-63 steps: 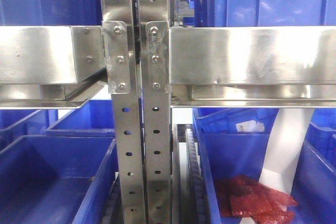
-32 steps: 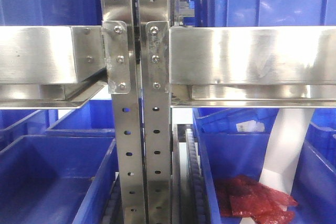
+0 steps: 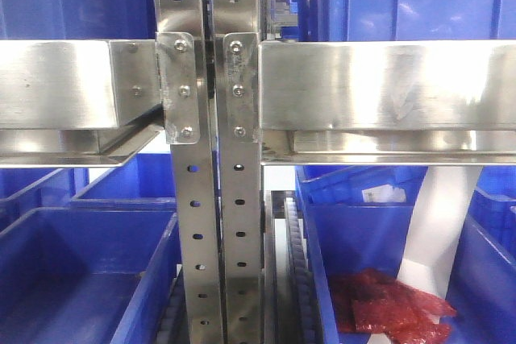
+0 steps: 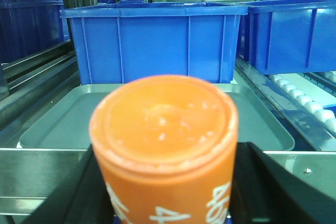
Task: Grab orange capacitor from left shelf to right conveyor
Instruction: 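Back away from the shelf holding the cylinder in the right gripper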
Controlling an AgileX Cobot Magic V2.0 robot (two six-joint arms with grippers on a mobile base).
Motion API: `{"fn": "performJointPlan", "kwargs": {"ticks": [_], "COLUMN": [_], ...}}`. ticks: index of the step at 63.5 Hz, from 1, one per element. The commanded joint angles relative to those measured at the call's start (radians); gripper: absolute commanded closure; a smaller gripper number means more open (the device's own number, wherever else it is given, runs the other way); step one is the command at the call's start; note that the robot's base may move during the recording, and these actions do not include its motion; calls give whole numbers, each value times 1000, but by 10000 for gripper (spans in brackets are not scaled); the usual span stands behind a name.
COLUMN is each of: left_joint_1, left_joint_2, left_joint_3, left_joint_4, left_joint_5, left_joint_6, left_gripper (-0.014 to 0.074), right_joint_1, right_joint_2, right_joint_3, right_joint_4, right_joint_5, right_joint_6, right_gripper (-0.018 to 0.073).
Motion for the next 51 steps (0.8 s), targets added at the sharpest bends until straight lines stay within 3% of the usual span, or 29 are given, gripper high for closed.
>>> {"fn": "performJointPlan", "kwargs": {"ticks": [1,51], "left_joint_1": [5,5], "left_joint_2": [-11,-11], "left_joint_3": [-4,-4], "left_joint_4": [-3,-3], "left_joint_5": [-88,-88], "left_joint_6": [-2,-2], "left_gripper": [723,723], "right_joint_1": [-5,-5], "right_joint_2": [13,13], "right_joint_3": [-27,-27], "right_joint_4": [-11,-11], "right_joint_5": [-89,-89], "right_joint_6": [-3,-3], "right_gripper": [354,354]}}
